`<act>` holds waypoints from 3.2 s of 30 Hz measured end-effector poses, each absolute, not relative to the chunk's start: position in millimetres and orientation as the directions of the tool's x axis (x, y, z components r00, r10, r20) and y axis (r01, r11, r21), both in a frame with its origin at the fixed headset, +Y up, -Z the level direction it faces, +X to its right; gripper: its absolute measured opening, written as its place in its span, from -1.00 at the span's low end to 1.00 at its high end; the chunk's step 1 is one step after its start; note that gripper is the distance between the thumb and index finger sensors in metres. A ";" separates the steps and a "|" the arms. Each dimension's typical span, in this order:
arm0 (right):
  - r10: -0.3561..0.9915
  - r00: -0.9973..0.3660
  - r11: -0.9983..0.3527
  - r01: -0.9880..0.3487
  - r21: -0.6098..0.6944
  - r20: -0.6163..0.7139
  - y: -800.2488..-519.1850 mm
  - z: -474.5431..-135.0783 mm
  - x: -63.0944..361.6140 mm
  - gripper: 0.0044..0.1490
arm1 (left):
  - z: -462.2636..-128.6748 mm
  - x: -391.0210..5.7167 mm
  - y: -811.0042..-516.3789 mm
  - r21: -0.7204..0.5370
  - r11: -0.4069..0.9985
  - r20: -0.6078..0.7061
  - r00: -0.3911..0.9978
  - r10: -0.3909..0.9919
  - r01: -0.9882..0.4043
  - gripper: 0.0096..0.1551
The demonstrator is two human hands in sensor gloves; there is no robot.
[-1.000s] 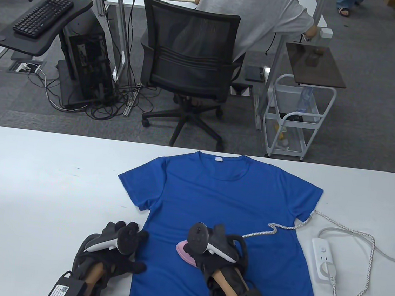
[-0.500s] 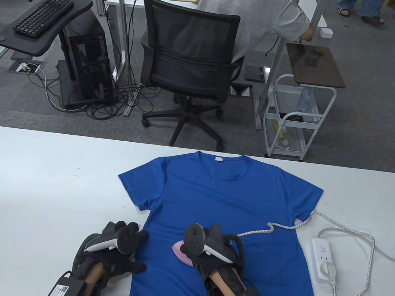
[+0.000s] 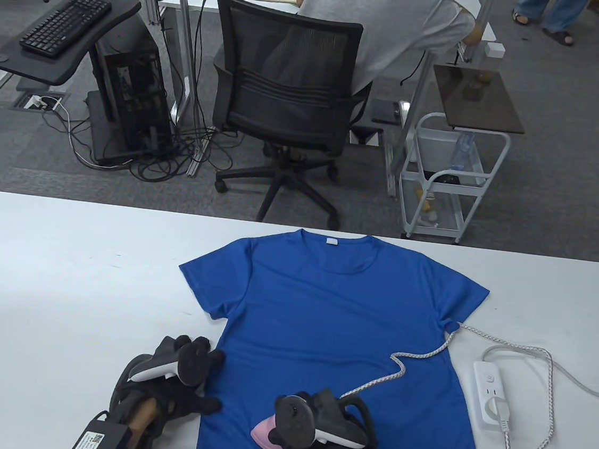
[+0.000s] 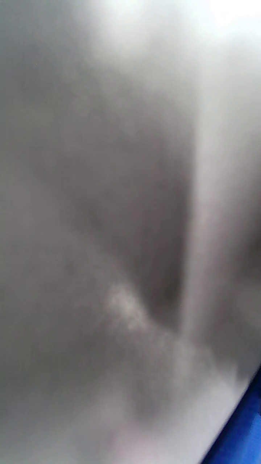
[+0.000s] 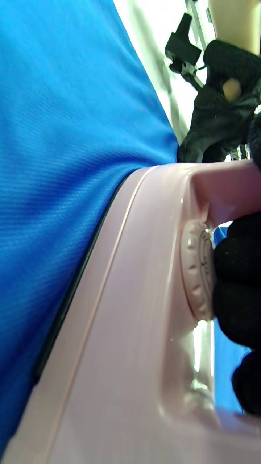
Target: Iron t-shirt with electric iron on table
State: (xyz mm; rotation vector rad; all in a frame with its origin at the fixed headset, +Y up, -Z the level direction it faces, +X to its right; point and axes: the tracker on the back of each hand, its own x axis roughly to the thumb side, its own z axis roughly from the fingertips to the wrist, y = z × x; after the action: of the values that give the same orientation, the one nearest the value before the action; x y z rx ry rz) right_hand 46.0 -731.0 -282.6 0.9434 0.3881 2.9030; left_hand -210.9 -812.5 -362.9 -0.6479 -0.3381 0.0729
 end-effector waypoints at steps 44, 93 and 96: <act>0.110 -0.892 -0.984 -0.035 0.176 0.439 -732.8 -337.5 -9.4 -0.10 | -362.9 -212.7 -813.5 -0.601 0.799 0.283 0.939 0.195 0.015 0.11; 0.122 -0.945 -0.977 -0.061 0.203 0.303 -730.0 -390.1 -47.6 -0.11 | -368.3 -225.9 -809.8 -0.634 0.767 0.229 0.924 0.305 -0.096 -0.06; 0.084 -0.951 -0.984 -0.033 0.174 0.299 -729.7 -387.3 -50.6 -0.10 | -368.0 -222.8 -808.3 -0.625 0.774 0.206 0.936 0.285 -0.098 -0.19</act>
State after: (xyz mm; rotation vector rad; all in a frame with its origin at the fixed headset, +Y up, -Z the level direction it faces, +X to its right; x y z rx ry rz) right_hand -50.6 -729.7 -387.3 0.4764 0.2585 3.0342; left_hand -222.8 -808.3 -368.0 -0.6552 -0.2988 0.2109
